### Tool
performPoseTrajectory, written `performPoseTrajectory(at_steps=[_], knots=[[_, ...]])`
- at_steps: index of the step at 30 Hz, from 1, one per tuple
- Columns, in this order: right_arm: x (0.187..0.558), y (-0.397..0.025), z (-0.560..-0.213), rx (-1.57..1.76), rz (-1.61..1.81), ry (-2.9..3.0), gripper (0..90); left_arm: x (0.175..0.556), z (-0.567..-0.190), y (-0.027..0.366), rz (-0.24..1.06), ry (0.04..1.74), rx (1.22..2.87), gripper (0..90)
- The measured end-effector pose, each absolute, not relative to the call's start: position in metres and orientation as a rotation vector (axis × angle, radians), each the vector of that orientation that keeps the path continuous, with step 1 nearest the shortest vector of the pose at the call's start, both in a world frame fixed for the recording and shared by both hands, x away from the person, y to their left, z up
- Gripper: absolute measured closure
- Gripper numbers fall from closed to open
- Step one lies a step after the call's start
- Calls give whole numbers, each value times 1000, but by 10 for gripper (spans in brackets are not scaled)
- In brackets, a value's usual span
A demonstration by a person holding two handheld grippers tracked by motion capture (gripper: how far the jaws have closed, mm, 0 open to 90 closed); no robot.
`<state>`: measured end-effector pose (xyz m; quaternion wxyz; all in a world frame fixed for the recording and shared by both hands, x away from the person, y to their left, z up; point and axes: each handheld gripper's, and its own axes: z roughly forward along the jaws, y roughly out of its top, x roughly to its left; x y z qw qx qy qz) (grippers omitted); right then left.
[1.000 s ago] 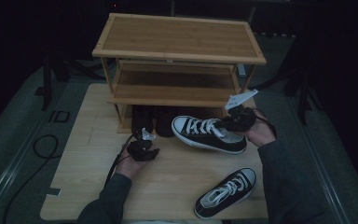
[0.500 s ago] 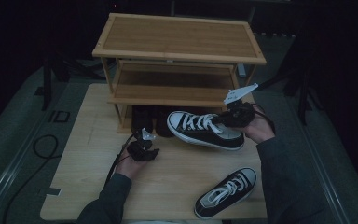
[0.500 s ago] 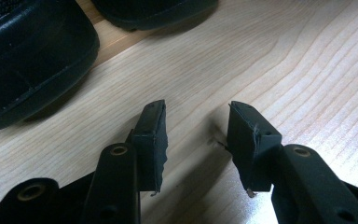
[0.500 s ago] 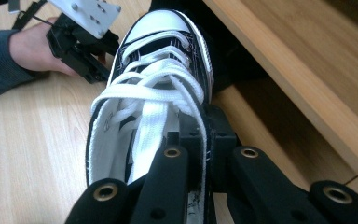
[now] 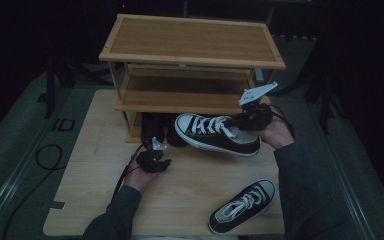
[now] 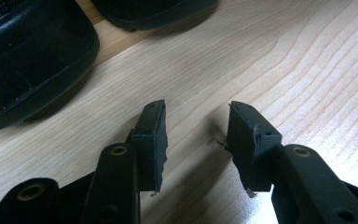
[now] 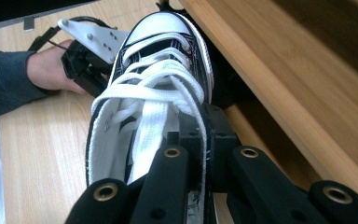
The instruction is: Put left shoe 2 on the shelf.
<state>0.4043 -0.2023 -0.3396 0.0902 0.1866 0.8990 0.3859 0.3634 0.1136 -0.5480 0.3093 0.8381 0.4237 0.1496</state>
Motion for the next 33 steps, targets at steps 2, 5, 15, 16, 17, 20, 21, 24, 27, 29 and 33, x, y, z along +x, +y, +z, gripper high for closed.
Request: performPoseTrajectory(at_steps=[2,5,15,16,17,20,21,24,27,29,33], knots=[[404,-201,-336,551,1157,2669,881,363,-548,114,395,1120,2213,576],[405,-200,-333,548,1167,2662,880,363,-548,114,397,1120,2214,576],[411,-198,-318,570,1207,2618,881,363,-548,114,400,1121,2214,575],[413,-197,-317,575,1210,2612,881,363,-548,114,398,1120,2214,575],[414,-197,-316,586,1213,2606,881,363,-548,114,396,1119,2214,575],[418,-198,-313,624,1239,2583,882,363,-548,114,395,1120,2211,575],[420,-199,-312,636,1245,2572,882,363,-548,114,395,1120,2210,575],[424,-200,-309,689,1256,2531,882,363,-548,114,394,1119,2212,575],[427,-201,-308,721,1257,2507,882,363,-548,114,395,1119,2212,575],[430,-201,-309,753,1248,2479,882,363,-548,114,394,1120,2211,575],[434,-199,-313,820,1240,2434,883,363,-548,114,394,1118,2212,575]])
